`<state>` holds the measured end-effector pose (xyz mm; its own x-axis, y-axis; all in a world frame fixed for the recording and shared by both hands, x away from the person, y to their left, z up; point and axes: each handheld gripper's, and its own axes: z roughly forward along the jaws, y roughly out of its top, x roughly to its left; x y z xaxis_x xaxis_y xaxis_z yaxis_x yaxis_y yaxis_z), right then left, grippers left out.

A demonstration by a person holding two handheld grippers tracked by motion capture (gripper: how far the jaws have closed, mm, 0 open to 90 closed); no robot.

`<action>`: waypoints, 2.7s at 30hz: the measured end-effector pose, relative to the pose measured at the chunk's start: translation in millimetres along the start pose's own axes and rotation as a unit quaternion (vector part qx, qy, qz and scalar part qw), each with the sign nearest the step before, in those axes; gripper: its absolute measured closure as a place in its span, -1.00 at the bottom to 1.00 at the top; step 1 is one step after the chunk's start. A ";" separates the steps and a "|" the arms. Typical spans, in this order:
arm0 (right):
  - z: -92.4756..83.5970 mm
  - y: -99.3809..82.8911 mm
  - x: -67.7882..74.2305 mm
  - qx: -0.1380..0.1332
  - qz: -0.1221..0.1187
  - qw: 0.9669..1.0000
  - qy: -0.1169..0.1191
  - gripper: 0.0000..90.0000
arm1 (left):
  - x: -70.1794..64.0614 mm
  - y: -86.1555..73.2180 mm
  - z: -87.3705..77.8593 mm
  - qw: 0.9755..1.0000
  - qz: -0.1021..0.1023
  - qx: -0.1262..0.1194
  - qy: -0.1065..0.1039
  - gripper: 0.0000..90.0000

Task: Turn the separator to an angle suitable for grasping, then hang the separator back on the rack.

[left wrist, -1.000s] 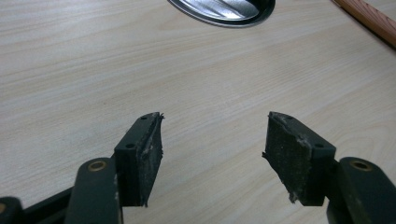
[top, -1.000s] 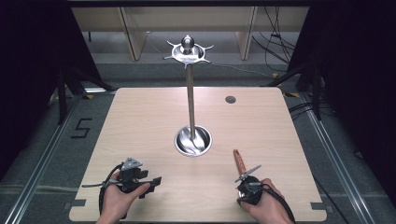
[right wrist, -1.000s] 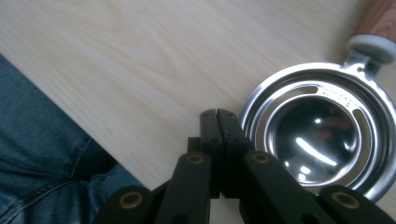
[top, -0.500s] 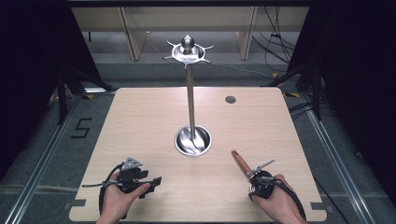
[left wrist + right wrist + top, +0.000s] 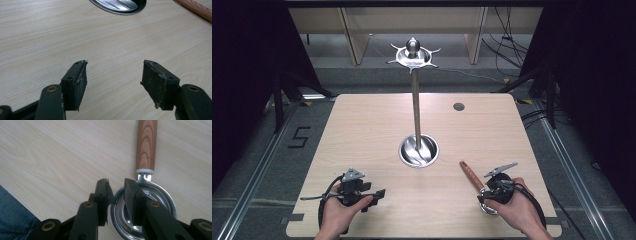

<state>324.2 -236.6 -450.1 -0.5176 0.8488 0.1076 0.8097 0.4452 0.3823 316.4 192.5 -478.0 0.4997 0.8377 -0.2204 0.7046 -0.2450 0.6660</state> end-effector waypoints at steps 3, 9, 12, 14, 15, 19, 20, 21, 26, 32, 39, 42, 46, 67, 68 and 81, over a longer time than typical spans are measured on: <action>-0.6 2.7 0.0 -0.008 0.003 1.000 -0.003 0.55 | -0.9 -0.7 0.6 1.000 -0.006 -0.007 -0.007 -0.21; -3.4 17.1 -5.3 -0.007 -0.016 1.000 0.008 0.49 | -0.5 -0.1 -1.0 1.000 0.003 0.001 -0.006 -0.21; -1.0 26.1 -10.7 0.000 -0.021 1.000 0.006 0.50 | -0.4 0.8 -1.7 1.000 0.011 0.003 -0.003 -0.21; 1.0 32.2 -13.3 0.010 -0.016 1.000 0.002 0.50 | -4.4 0.6 1.1 1.000 -0.014 -0.016 -0.008 -0.21; 0.6 35.4 -15.2 0.016 -0.019 1.000 0.005 0.50 | -3.8 0.4 0.6 1.000 -0.010 -0.011 -0.008 -0.21; 1.5 51.3 -24.7 0.037 -0.036 0.999 0.004 0.51 | -1.5 0.0 1.0 1.000 0.000 0.001 -0.006 -0.21; 1.1 54.4 -24.6 0.041 -0.026 0.999 0.001 0.51 | -2.3 -0.1 1.8 1.000 -0.007 -0.005 -0.007 -0.21; 0.9 58.2 -25.1 0.047 -0.021 0.999 0.000 0.52 | -3.3 -0.3 2.5 1.000 -0.016 -0.012 -0.010 -0.21; 8.0 75.8 -31.3 0.059 -0.051 0.997 0.006 0.49 | -1.2 -0.5 0.8 1.000 -0.004 -0.005 -0.009 -0.22; 19.8 89.6 -25.9 0.098 -0.030 0.995 -0.003 0.47 | -2.3 -0.2 1.9 1.000 -0.008 -0.006 -0.008 -0.22; 38.1 106.3 -23.2 0.120 -0.046 0.992 -0.013 0.40 | -2.4 -0.7 3.2 1.000 -0.023 -0.013 -0.005 -0.22; 43.8 108.6 -21.6 0.124 -0.048 0.991 -0.012 0.39 | -2.3 -0.9 3.2 1.000 -0.021 -0.013 -0.002 -0.22; 47.0 110.0 -21.7 0.133 -0.052 0.990 -0.019 0.39 | -2.3 -0.8 3.4 1.000 -0.021 -0.013 -0.003 -0.22; 64.5 114.0 -25.2 0.152 -0.036 0.987 -0.023 0.38 | -1.9 -0.7 2.7 1.000 -0.018 -0.011 -0.002 -0.22; 64.7 114.3 -25.0 0.156 -0.032 0.987 -0.021 0.39 | -2.1 -0.9 3.4 1.000 -0.021 -0.012 -0.004 -0.22; 68.5 112.8 -25.0 0.166 -0.014 0.986 -0.021 0.50 | -0.4 -0.8 1.4 1.000 -0.006 0.000 -0.007 -0.22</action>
<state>447.4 -188.1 -472.6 -0.5351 0.8426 0.0610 0.8446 0.5319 0.0620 316.4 191.7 -479.4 0.4989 0.8332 -0.2387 0.7103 -0.2353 0.6634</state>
